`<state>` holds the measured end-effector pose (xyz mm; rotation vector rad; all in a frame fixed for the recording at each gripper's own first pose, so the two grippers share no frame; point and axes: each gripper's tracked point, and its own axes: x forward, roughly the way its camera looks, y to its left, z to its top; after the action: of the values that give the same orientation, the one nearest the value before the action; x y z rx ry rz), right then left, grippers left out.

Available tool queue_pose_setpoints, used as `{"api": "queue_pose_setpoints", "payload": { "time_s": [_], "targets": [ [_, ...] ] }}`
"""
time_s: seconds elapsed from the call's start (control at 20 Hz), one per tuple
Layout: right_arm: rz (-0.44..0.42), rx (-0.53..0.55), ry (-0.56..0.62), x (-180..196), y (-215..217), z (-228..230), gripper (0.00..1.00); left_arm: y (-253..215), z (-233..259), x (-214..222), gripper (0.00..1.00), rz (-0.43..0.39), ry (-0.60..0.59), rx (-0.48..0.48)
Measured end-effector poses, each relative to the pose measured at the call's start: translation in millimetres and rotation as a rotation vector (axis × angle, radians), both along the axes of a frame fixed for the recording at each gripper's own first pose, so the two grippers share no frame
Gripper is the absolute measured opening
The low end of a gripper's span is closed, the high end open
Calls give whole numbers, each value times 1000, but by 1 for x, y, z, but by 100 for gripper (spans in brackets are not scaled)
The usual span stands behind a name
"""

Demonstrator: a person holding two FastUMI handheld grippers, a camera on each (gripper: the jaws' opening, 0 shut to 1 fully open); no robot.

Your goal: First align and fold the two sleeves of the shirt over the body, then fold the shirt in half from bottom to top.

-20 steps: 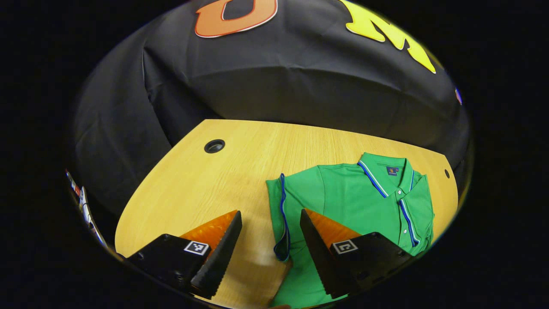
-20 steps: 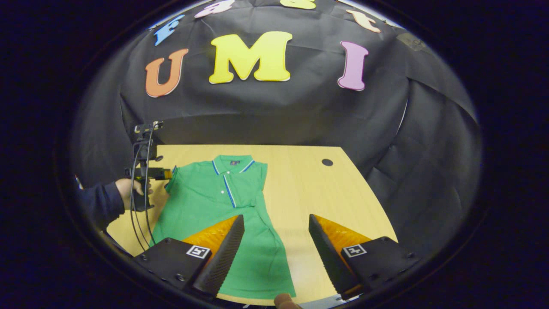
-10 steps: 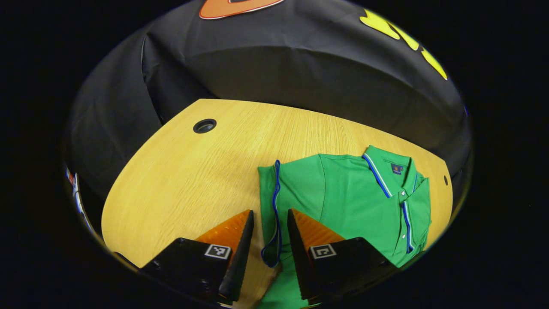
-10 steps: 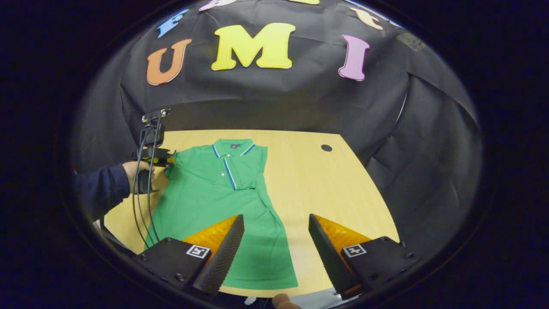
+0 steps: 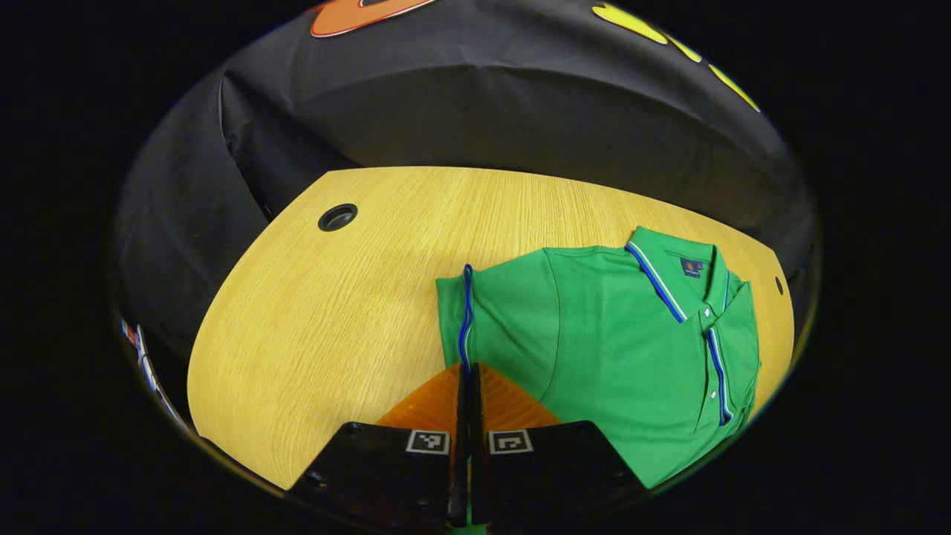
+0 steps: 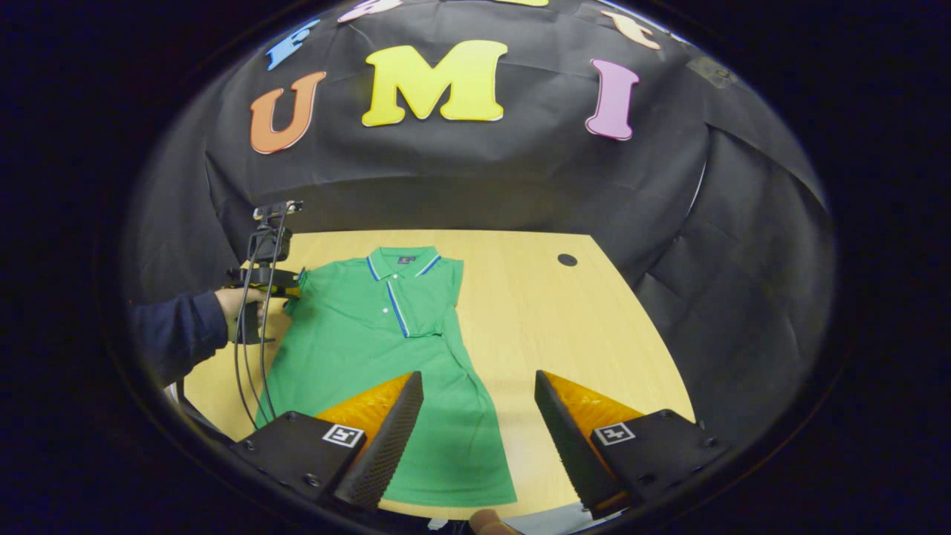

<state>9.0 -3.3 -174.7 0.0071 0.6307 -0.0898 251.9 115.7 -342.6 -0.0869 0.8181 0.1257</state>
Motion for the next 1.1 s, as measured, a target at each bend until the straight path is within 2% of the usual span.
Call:
{"api": "queue_pose_setpoints", "payload": {
  "time_s": [0.25,0.55,0.75,0.85,1.0,1.05,1.1],
  "targets": [
    [-11,22,3,8,-3,-5,93,-7,3,-3,4,-49,15,-19],
    [9,25,6,9,1,-9,93,-19,44,-3,3,-104,-58,20],
    [-8,20,-17,10,-1,-4,96,-57,62,-2,3,-216,-71,67],
    [-17,21,-17,8,-2,-6,93,-83,68,0,4,-266,-80,71],
    [-40,16,-13,7,-9,-10,96,-117,74,7,3,-313,-92,90],
    [-48,13,-13,6,-11,-10,93,-126,71,-4,3,-330,-87,91],
    [-58,11,-13,4,-14,-12,96,-135,69,1,3,-348,-81,89]
  ]
}}
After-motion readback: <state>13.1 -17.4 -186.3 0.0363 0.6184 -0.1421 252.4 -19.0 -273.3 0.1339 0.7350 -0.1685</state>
